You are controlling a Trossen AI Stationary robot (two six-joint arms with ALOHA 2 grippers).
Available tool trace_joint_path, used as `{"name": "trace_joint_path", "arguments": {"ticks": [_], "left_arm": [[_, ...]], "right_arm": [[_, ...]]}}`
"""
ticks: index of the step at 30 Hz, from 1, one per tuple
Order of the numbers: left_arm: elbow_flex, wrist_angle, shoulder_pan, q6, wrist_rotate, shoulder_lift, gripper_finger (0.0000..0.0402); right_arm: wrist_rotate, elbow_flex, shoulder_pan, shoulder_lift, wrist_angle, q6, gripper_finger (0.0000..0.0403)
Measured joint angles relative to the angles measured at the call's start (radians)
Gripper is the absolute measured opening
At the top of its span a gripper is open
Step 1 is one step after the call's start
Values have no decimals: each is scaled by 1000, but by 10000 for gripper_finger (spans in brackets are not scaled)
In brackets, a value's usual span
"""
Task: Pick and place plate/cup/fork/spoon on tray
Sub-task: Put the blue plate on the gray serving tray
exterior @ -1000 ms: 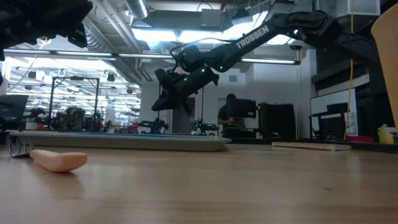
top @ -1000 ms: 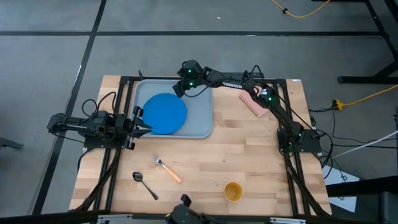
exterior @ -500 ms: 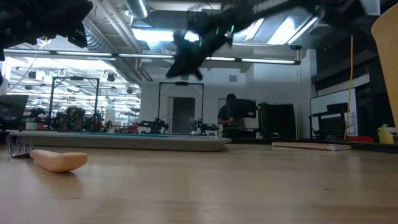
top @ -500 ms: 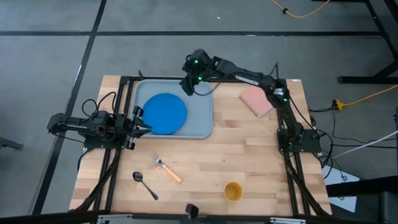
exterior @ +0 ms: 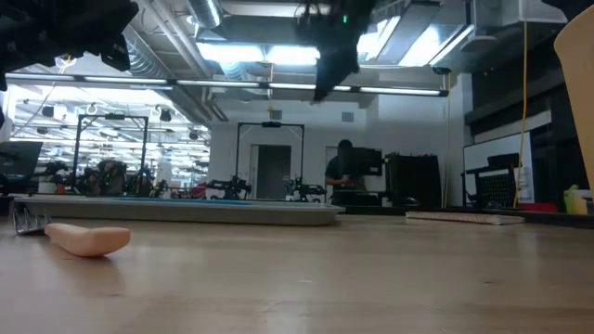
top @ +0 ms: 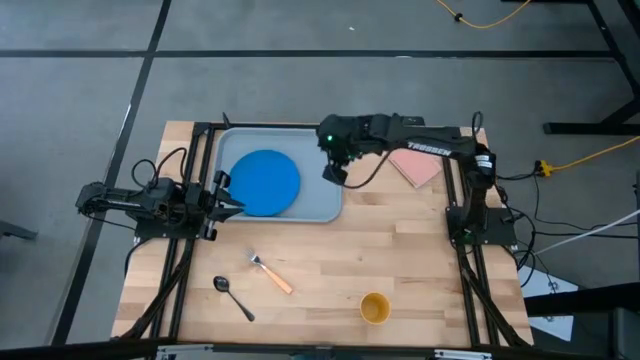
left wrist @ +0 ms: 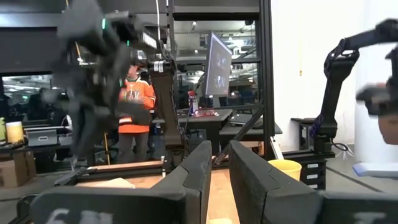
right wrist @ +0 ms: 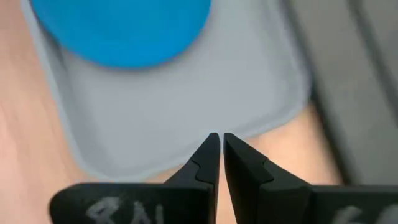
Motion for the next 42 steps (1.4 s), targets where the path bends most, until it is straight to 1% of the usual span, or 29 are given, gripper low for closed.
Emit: {"name": "trace_joint_path", "arguments": {"ticks": [2, 4, 6, 8, 11, 13, 15, 19, 22, 24, 26, 30, 36, 42], "left_arm": [[0, 0, 0, 0, 0, 0, 49], [0, 0, 0, 0, 0, 0, 49], [0, 0, 0, 0, 0, 0, 49], [0, 0, 0, 0, 0, 0, 49], [0, 0, 0, 0, 0, 0, 49], [0, 0, 0, 0, 0, 0, 49], [0, 0, 0, 0, 0, 0, 49], [0, 0, 0, 0, 0, 0, 49], [0, 0, 0, 0, 0, 0, 49], [0, 0, 0, 0, 0, 0, 49], [0, 0, 0, 0, 0, 0, 49], [0, 0, 0, 0, 0, 0, 49], [0, 0, 0, 0, 0, 0, 49], [0, 0, 0, 0, 0, 0, 49]], "right_arm": [[-45, -112, 1, 0, 85, 8, 28], [-51, -229, 1, 4, 222, 13, 28], [-67, -317, 1, 6, 371, 40, 28], [-118, -379, 1, 3, 518, 61, 28], [-178, -424, 1, 19, 611, 97, 28], [-210, -417, 3, 49, 615, 112, 28], [-227, -378, 10, 90, 634, 107, 28], [-207, -262, 25, 161, 624, 53, 28], [-192, -166, 26, 191, 545, 31, 28], [-187, -126, 24, 216, 471, 36, 28], [-184, -111, 23, 255, 439, 53, 28], [-184, -107, 37, 304, 449, 66, 28], [-187, -106, 60, 322, 441, 79, 28], [-187, -105, 73, 331, 479, 78, 28]]}}
